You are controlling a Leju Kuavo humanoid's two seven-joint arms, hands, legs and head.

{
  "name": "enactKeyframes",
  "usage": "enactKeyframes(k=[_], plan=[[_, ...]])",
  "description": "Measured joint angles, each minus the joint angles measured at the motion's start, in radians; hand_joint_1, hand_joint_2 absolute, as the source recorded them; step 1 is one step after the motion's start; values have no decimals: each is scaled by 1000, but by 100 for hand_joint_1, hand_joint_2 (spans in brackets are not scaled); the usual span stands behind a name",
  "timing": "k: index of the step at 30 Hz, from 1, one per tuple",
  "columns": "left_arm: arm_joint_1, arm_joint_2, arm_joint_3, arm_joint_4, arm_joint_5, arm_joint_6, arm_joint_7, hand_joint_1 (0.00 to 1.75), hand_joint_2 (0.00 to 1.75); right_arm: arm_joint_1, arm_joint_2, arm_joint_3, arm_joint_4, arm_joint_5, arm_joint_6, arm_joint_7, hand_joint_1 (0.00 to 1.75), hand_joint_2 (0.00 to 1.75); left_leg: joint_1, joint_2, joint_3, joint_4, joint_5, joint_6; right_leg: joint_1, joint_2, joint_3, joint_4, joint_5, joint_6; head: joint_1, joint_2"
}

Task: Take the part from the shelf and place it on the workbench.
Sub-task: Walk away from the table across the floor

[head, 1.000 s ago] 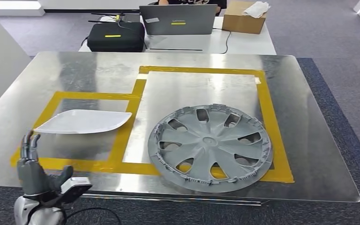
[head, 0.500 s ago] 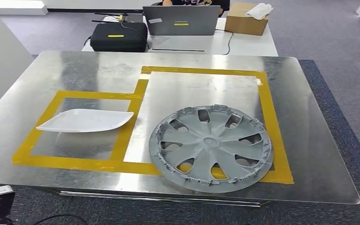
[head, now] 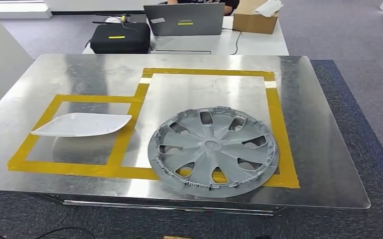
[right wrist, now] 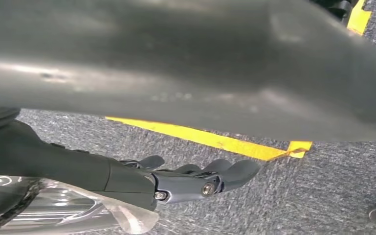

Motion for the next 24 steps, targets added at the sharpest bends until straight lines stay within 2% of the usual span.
enactKeyframes(k=[1,2,4,5,6,7,9,10,11,12,13,15,16,17,19,20,21,22,24], plan=[[-2,-1,3,0,0,0,0,0,0,-1,0,0,0,0,0,0,0,0,-2,0,24,-50,13,4,1,0,-3,0,6,3,0,0],[-4,-2,6,0,1,0,0,0,0,-2,1,0,0,-1,0,-1,0,0,-5,0,34,-77,16,7,1,0,-7,-1,12,8,0,0],[-6,-4,13,0,7,-4,0,0,0,-2,2,0,0,-3,0,-2,0,0,-9,0,28,-89,24,13,0,0,-13,-5,27,21,1,0],[-7,-6,16,0,11,-8,0,0,0,-1,2,0,0,-5,0,-3,0,0,-8,1,23,-94,33,17,-1,0,-18,-5,25,27,1,0],[-10,-8,18,0,16,-12,0,0,0,-1,2,-1,0,-8,0,-3,0,0,-6,3,17,-98,43,24,-1,1,-25,6,8,33,2,0],[-14,-11,19,1,22,-15,0,0,0,0,2,-1,0,-13,0,-3,0,0,-4,5,8,-103,54,31,-1,1,-38,37,-26,37,4,0],[-24,-17,22,7,35,-18,0,0,0,0,2,-6,0,-29,0,-3,0,0,-3,6,-14,-102,71,39,-3,1,-73,152,-118,43,7,0],[-30,-19,22,13,42,-19,0,0,0,1,1,-11,0,-40,-1,-4,0,0,-4,7,-26,-100,79,40,-3,1,-85,211,-149,45,8,0],[-37,-22,22,20,48,-19,0,0,0,1,1,-17,0,-49,-1,-4,0,0,-4,7,-38,-98,86,40,-3,1,-86,247,-159,47,8,0],[-44,-25,22,28,53,-21,0,0,0,2,1,-24,0,-58,-1,-5,0,0,-5,7,-49,-95,93,39,-3,1,-70,250,-148,47,8,0],[-50,-28,22,38,59,-23,0,0,0,3,0,-30,0,-66,-1,-6,0,0,-5,7,-60,-91,98,38,-3,1,-38,216,-123,47,8,0],[-63,-33,22,62,67,-30,0,0,0,2,-1,-43,-1,-82,0,-10,0,0,-6,8,-77,-81,106,32,-2,1,61,79,-79,43,8,0],[-71,-35,22,75,68,-33,0,0,0,2,-2,-49,-1,-89,1,-11,0,0,-8,8,-84,-77,111,28,-1,1,102,17,-72,41,8,0],[-80,-37,22,89,67,-36,0,0,0,1,-2,-55,-1,-95,2,-12,0,0,-9,8,-90,-73,117,23,0,1,127,-24,-72,39,7,0],[-93,-41,22,114,69,-41,0,0,0,2,-2,-65,-1,-103,7,-12,0,0,-10,8,-99,-71,132,13,1,2,131,-45,-74,36,7,0],[-97,-42,22,126,73,-42,0,0,0,3,-2,-69,-1,-106,10,-11,0,0,-9,7,-103,-68,132,8,-1,1,126,-48,-69,29,7,0],[-99,-43,22,139,79,-43,0,0,0,4,-2,-74,-1,-108,13,-10,0,0,-9,6,-109,-59,119,2,-3,0,120,-50,-62,20,6,0],[-101,-42,22,152,84,-42,1,0,0,4,-2,-78,-1,-110,14,-9,0,0,-7,5,-120,-30,88,-3,-5,-2,112,-53,-53,10,5,0],[-106,-41,22,182,90,-41,1,0,0,3,-2,-84,-2,-112,15,-8,0,0,-1,4,-149,78,-6,-13,-6,-4,90,-53,-36,-1,2,0]])
